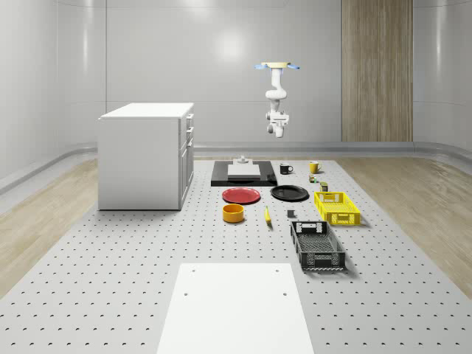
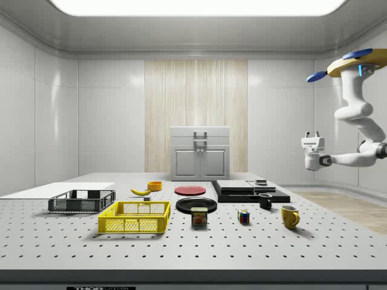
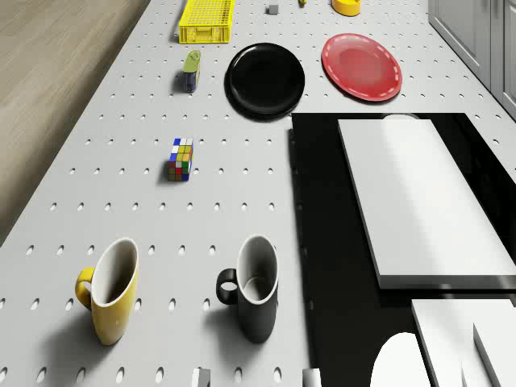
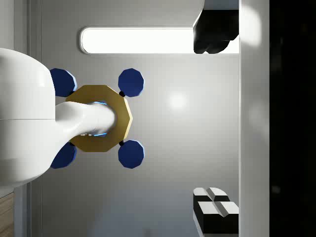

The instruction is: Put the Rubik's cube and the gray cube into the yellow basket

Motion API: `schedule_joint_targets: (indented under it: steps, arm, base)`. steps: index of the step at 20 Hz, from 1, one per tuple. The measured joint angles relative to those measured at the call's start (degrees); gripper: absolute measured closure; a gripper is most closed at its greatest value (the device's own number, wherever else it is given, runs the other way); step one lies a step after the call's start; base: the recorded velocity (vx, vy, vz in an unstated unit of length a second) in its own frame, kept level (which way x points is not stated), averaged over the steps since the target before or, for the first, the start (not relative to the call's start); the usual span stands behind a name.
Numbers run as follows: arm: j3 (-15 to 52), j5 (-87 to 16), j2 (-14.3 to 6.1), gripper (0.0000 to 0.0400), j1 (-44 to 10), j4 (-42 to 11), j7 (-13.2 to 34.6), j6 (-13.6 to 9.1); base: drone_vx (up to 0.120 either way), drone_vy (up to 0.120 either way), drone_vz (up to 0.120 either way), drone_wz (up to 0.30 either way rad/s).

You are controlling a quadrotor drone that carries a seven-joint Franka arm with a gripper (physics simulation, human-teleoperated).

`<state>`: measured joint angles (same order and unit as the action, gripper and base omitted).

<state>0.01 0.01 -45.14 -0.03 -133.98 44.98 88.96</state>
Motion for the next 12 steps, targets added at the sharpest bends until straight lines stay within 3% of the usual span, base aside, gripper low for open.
schedule_joint_targets:
  steps: [4, 12]
  arm:
    - [0.06, 0.04, 0.72, 0.0, -0.11, 4.85, -0.07, -3.95]
    - [0.14, 0.1, 3.7, 0.0, -0.26, 13.51, -0.13, -9.27]
  base:
    - [0.0, 0.02, 0.0, 0.0]
    - [0.0, 0.12, 0.0, 0.0]
